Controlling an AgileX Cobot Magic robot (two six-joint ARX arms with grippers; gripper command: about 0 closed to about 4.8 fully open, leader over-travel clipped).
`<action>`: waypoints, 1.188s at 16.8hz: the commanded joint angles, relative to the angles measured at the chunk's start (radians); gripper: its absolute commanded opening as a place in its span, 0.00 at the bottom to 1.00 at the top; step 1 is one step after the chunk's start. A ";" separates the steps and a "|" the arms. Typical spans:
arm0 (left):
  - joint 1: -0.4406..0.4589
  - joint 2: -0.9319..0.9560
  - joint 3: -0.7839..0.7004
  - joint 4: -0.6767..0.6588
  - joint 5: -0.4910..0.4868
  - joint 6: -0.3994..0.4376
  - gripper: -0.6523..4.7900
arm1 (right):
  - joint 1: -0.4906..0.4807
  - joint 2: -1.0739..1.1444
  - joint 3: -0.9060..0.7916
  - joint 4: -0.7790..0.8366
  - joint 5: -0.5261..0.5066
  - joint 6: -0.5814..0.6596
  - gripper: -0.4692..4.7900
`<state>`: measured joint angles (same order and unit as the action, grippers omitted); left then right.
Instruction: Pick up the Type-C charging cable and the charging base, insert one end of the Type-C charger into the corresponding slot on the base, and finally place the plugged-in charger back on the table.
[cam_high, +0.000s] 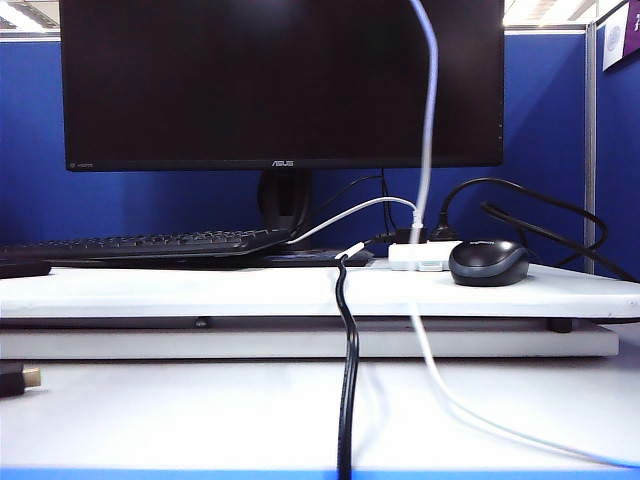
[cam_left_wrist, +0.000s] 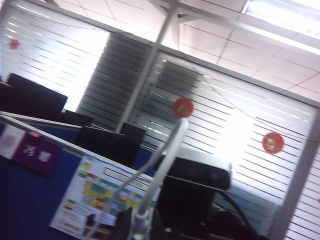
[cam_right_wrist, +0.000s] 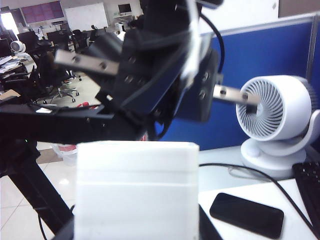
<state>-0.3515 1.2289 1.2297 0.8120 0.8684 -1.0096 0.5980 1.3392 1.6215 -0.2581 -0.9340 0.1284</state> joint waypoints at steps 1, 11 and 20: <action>-0.070 -0.003 0.004 0.041 0.009 -0.011 0.11 | 0.003 -0.001 0.005 0.032 0.049 0.043 0.08; -0.071 -0.001 0.004 -0.027 0.031 0.054 0.11 | 0.003 0.021 0.005 0.084 0.014 0.108 0.08; -0.071 -0.001 0.004 -0.082 0.146 0.120 0.11 | 0.002 0.020 0.005 0.187 -0.030 0.187 0.08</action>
<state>-0.4194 1.2263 1.2369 0.7479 0.9710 -0.8989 0.5972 1.3693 1.6150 -0.1677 -0.9604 0.3061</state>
